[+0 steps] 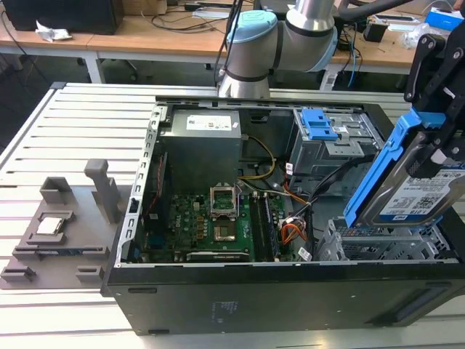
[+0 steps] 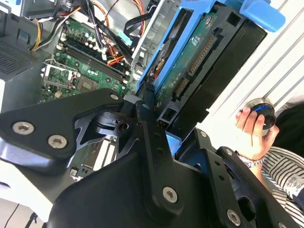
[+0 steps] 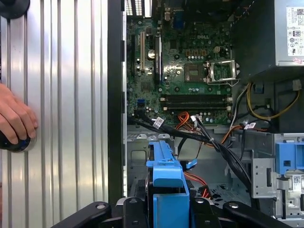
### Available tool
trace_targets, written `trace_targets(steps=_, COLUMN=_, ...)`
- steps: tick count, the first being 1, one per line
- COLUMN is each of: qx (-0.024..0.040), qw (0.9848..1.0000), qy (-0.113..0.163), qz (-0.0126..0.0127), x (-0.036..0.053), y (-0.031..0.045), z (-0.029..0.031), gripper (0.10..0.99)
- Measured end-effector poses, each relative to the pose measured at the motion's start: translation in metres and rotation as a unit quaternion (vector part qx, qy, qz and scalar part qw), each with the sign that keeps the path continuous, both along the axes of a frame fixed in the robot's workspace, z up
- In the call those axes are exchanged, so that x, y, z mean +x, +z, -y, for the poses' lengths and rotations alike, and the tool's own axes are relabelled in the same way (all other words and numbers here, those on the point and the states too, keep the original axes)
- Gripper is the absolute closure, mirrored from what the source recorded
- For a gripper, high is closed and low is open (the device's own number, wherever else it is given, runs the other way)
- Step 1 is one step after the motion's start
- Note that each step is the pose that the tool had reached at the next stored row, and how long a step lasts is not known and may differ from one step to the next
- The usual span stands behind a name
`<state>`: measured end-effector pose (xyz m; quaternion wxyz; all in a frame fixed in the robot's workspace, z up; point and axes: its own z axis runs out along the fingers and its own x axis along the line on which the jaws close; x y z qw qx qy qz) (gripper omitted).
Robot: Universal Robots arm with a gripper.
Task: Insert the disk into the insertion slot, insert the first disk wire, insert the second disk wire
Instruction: 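Insert the disk into the insertion slot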
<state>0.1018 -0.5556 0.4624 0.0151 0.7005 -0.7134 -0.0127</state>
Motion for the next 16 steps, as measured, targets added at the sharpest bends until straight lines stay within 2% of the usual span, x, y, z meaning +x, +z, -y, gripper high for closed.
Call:
trace_targets(steps=11, qx=0.0001, qw=1.0000, qy=0.000, qz=0.0000, x=0.0003, y=-0.0096, z=-0.0002, gripper=0.722)
trace_targets(steps=16, qx=0.0000, qw=1.0000, qy=0.000, qz=0.0000, x=0.0021, y=-0.0153, z=-0.0041, gripper=0.722)
